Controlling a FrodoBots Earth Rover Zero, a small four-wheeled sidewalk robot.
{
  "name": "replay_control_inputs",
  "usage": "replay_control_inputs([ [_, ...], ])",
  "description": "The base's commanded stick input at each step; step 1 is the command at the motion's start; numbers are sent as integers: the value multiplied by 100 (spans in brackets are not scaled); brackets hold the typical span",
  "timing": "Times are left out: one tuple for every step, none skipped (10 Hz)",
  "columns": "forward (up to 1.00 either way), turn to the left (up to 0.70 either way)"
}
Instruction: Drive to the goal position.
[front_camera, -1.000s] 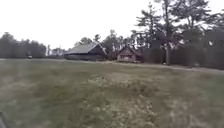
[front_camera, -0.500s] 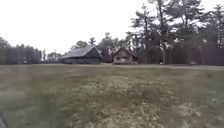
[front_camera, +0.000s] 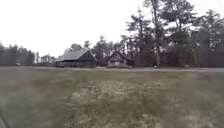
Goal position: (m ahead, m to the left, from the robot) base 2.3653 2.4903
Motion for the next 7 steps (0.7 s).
replay_control_inputs([
  [70,0],
  [70,0],
  [70,0],
  [70,0],
  [70,0],
  [70,0],
  [70,0],
])
